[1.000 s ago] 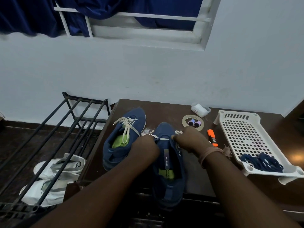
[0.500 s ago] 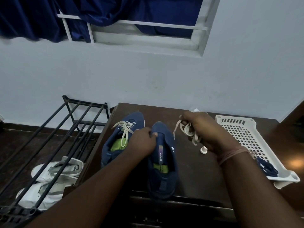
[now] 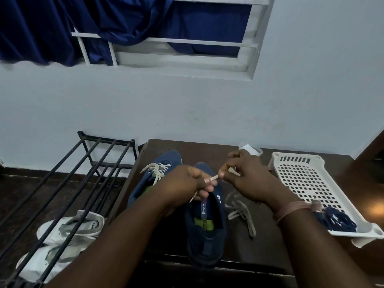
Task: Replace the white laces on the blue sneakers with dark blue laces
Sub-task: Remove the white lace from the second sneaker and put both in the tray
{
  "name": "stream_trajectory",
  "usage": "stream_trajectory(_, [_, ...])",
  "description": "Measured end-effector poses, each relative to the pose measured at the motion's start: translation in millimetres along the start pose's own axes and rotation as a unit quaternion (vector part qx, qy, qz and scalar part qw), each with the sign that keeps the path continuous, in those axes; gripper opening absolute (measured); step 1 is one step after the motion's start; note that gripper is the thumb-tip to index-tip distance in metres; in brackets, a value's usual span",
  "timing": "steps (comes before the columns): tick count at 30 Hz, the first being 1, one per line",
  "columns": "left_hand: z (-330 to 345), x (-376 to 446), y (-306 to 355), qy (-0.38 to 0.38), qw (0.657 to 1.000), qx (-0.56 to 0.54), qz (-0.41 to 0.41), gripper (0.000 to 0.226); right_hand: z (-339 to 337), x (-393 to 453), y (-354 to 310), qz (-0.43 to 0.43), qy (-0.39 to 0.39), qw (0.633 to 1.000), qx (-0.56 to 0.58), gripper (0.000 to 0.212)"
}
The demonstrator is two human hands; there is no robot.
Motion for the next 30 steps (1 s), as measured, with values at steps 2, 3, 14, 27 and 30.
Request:
stream_trajectory(2, [4, -4, -8, -0.031, 0.99, -0.119, -0.076, 0.02, 4, 3, -4, -0.018, 0.035, 0.999, 0.01, 0.005])
stream_trajectory(3, [6, -7, -10, -0.049, 0.977, -0.179, -0.103, 0.019, 5, 3, -8, -0.034, 0.046, 0.998, 0.035, 0.007])
stream_trajectory(14, [-41, 11, -3, 0.16, 0.892, -0.419, 0.057, 0.035, 29, -15, -57, -0.071, -0.15, 0.975, 0.149, 0.02])
stream_trajectory(27, [-15, 7, 5, 0.048, 0.975, 0.165, 0.138, 0.03, -12, -18, -59, -0.152, 0.161, 0.975, 0.026, 0.011])
stream_trajectory(30, [-6, 5, -2, 0.016, 0.998, 0.018, 0.06, 0.035, -21, -11, -38, -0.062, 0.189, 0.973, 0.116, 0.011])
Point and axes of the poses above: each hand's wrist, its own x-axis towards the middle knuckle, its own z-axis out of the palm, y = z × x, the point moved 5 cm from there along x, towards the middle knuckle, and after that the axes turned 9 degrees about z, right-handed, at the moved point
